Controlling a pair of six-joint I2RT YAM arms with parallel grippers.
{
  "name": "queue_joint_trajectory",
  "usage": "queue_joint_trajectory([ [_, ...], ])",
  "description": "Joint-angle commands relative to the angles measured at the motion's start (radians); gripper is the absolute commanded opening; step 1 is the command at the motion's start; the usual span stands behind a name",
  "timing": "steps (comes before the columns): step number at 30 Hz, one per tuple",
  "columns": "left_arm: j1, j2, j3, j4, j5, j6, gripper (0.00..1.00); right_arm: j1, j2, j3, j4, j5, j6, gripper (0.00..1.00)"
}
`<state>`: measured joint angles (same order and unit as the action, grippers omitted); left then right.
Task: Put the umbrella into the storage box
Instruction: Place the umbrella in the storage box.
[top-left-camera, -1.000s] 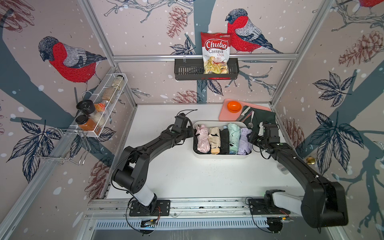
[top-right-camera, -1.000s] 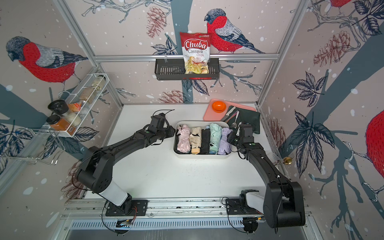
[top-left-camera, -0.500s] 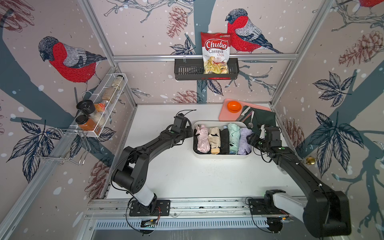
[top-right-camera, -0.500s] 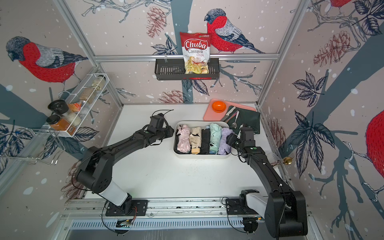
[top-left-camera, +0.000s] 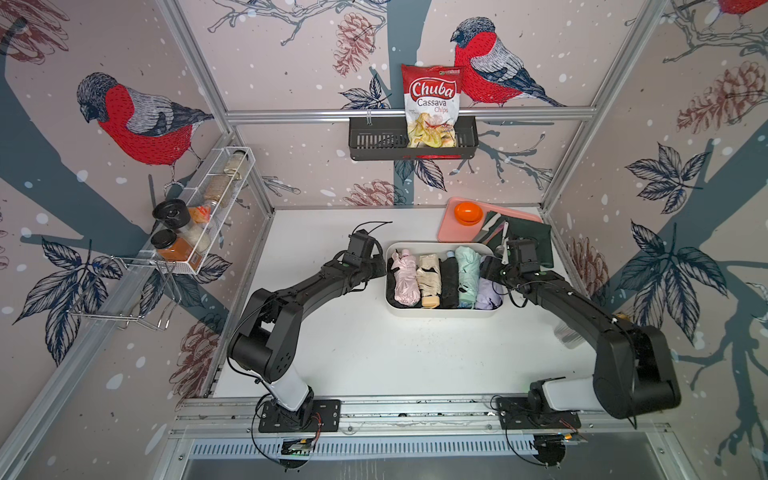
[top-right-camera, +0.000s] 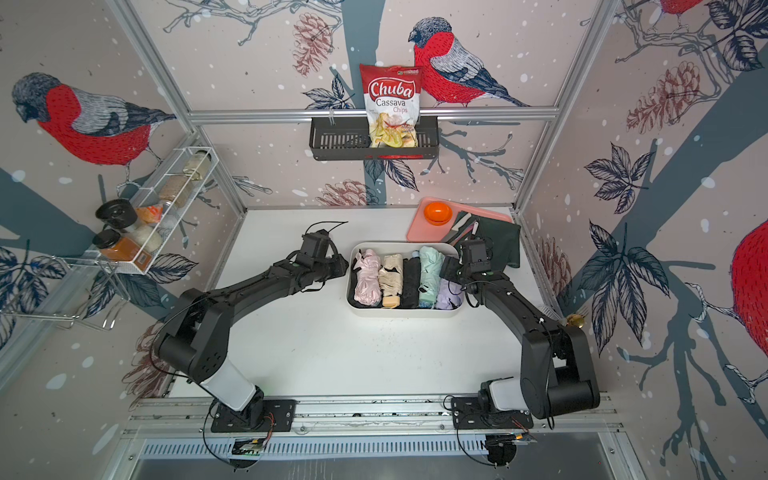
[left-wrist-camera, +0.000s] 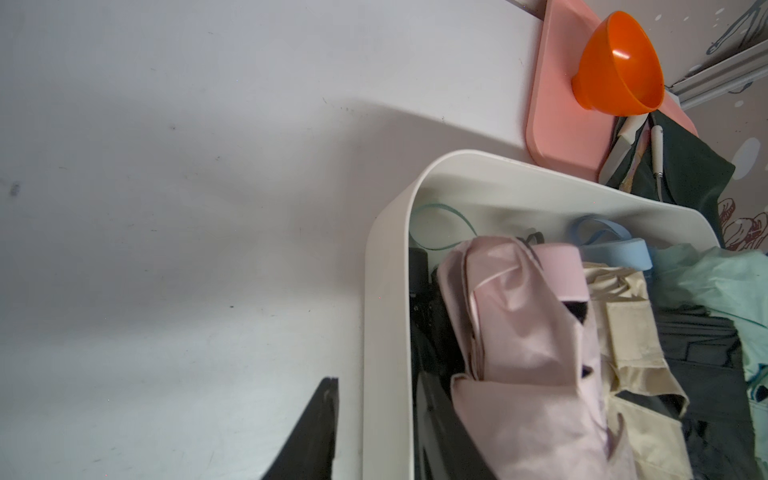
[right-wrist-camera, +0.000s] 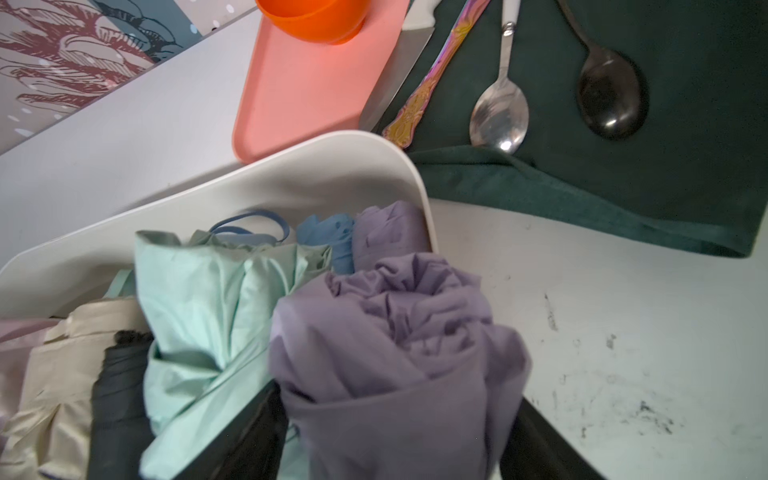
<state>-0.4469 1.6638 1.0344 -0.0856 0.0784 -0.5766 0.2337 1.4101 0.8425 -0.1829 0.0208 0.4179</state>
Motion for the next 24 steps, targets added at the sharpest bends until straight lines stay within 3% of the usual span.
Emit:
queue_joint_trajectory([
  [1, 0.005, 0.015, 0.001, 0.024, 0.019, -0.004, 0.36, 0.010, 0.039, 0.022, 0.020, 0.035, -0.021, 0.72],
  [4, 0.008, 0.025, -0.001, 0.029, 0.024, -0.006, 0.35, 0.018, 0.057, 0.026, 0.033, 0.015, -0.018, 0.60],
  [10, 0.008, 0.040, -0.002, 0.040, 0.038, -0.007, 0.33, 0.057, 0.046, 0.017, 0.076, -0.086, -0.027, 0.47],
  [18, 0.008, 0.063, 0.005, 0.058, 0.064, -0.005, 0.33, 0.034, 0.064, -0.024, 0.175, -0.364, -0.022, 0.43],
  [24, 0.013, 0.074, 0.013, 0.054, 0.046, -0.011, 0.33, 0.030, 0.136, -0.013, 0.140, -0.345, -0.021, 0.41],
])
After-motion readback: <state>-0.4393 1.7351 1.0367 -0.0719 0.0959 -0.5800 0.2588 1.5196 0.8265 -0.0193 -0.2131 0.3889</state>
